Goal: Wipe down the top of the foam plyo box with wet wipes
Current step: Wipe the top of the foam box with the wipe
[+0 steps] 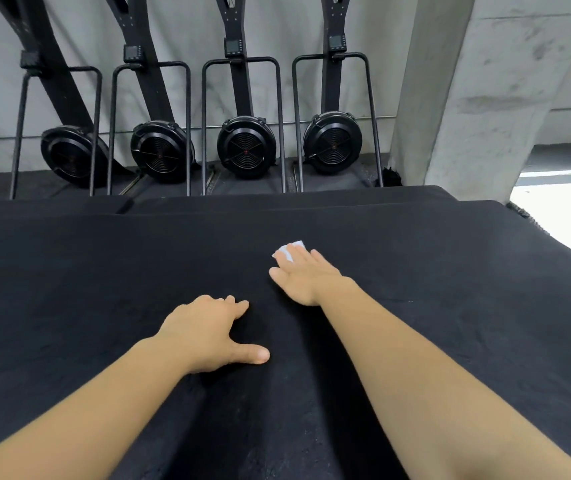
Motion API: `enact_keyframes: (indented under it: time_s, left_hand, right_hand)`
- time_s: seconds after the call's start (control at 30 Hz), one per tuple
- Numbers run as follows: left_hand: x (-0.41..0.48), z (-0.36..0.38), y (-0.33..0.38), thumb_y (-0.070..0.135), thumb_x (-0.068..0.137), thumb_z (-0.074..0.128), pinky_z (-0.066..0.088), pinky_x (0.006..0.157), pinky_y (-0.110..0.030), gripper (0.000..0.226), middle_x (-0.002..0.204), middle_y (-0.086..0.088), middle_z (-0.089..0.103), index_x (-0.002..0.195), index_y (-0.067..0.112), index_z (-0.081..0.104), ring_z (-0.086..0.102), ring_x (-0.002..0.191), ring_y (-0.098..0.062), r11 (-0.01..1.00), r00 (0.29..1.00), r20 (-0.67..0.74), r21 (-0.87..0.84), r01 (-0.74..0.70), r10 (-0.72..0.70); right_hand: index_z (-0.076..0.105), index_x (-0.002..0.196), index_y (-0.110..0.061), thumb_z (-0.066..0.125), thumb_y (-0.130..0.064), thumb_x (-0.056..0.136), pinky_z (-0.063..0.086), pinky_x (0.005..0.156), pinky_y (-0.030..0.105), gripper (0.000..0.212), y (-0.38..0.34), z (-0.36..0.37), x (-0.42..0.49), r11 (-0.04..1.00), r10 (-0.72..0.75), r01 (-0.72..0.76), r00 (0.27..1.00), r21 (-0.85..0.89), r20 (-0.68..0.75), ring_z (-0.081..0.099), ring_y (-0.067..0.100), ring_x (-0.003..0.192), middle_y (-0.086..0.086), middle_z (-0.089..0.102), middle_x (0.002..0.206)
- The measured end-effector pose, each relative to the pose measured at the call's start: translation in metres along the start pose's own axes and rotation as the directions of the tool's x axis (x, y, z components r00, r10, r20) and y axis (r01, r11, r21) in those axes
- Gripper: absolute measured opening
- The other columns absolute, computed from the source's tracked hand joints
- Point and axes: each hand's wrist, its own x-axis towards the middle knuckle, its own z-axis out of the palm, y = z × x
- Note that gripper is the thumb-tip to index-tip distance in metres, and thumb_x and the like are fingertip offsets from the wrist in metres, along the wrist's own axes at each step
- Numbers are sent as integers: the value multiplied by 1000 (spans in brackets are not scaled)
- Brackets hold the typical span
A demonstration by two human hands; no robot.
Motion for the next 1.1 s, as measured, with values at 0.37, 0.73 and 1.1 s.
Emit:
enact_keyframes:
  time_s: [0.37,0.73,1.1]
  left_hand:
    - [53,-15,10,74,83,42,36,96,-35,70,125,7,62,131,25,55,52,121,-19,999,963,-264,-29,47,-53]
    - [90,24,-1,55,95,4,26,94,-36,58,106,11,51,118,27,48,49,107,-18,970,878,-474,173,171,-70]
    - [89,30,-2,31,97,15,10,107,-44,43,119,15,48,126,30,47,46,109,-14,970,853,-518,167,176,-66]
  right_hand:
    - [20,154,-27,16,-42,102,5,123,42,54,126,-40,-28,966,241,-246,968,-77,-74,8,22,151,-3,10,164]
    - [5,160,-18,17,-56,100,13,121,44,72,95,-29,-8,917,397,-398,913,11,-92,4,26,147,3,4,162]
    - [34,150,-22,23,-54,99,21,118,43,61,-36,7,30,983,5,-11,999,184,32,17,22,143,-4,20,155]
